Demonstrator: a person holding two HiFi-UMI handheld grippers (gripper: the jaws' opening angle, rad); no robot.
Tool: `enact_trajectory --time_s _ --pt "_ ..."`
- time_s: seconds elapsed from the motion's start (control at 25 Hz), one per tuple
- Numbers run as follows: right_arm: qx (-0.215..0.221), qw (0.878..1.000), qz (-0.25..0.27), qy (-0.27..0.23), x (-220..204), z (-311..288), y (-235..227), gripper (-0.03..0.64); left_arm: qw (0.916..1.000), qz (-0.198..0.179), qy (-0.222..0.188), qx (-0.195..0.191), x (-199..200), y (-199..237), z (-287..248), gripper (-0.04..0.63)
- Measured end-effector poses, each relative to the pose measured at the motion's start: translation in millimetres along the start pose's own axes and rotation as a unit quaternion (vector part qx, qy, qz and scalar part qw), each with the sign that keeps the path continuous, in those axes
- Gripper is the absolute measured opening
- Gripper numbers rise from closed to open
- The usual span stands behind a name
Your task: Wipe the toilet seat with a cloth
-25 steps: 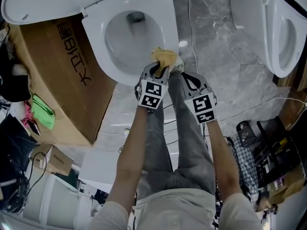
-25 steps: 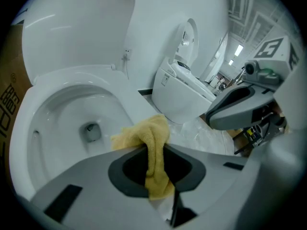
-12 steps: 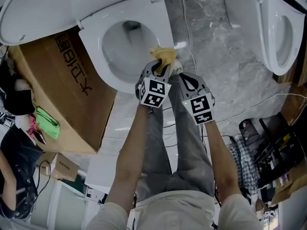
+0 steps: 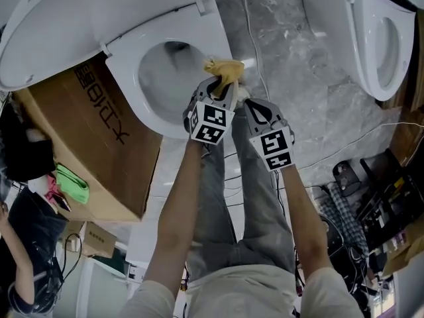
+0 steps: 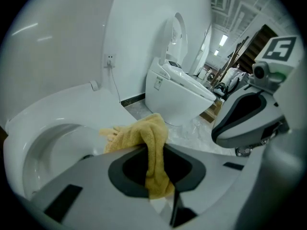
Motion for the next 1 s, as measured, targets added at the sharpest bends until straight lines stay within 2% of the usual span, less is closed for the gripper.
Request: enact_trajectory --time_s 1.0 --pt "-0.032 0.999 -0.023 -0.024 45.4 -25.9 -23.4 0.008 0.9995 -0.026 -0.018 0.004 62.1 54.5 -11.8 0.084"
Point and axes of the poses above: the fingertips, and each gripper's own axes: z backward along the fingers, y to its left, x out of its top, the point moved 6 cm from there along z, backward along the fingers, and after that the axes turned 8 degrees about z, right-handed, at the moved point
